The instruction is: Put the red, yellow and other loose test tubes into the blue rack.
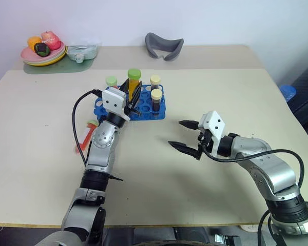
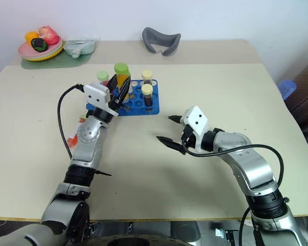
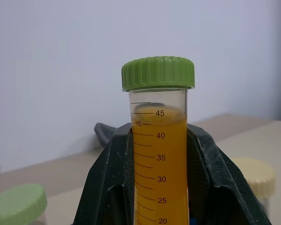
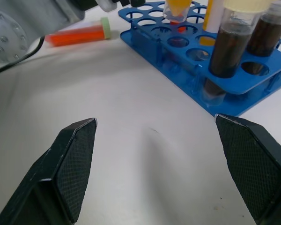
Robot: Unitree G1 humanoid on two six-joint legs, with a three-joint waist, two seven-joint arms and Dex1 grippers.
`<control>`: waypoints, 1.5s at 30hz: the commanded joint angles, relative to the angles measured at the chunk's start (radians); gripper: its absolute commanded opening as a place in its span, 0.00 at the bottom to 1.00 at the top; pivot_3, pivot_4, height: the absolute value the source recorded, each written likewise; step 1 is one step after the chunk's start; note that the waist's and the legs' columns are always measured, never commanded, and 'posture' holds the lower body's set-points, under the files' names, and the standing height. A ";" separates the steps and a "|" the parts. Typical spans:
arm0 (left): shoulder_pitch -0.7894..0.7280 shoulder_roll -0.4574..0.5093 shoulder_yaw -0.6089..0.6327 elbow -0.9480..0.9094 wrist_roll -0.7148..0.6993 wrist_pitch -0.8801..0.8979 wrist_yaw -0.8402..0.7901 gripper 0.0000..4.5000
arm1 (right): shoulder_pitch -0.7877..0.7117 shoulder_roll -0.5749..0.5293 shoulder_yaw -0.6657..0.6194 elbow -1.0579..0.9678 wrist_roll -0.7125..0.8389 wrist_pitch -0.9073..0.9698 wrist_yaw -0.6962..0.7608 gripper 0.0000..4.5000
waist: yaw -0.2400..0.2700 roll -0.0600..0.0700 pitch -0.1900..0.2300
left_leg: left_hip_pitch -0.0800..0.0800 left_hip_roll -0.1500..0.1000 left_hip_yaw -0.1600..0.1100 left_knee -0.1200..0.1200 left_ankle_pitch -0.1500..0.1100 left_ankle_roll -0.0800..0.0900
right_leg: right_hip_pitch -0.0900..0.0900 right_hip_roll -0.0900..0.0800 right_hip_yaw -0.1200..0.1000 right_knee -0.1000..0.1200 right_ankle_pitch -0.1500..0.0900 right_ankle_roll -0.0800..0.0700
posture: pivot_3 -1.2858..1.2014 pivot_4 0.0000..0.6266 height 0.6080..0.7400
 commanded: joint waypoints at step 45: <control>-0.037 -0.063 0.033 0.239 0.018 -0.191 0.037 0.20 | 0.011 0.004 -0.020 -0.035 0.018 -0.005 -0.022 0.92 | 0.000 0.000 0.000 | 0.000 0.000 0.000 0.000 0.000 0.000 | 0.000 0.000 0.000 0.000 0.000 0.000 | 0.52 0.24 1.00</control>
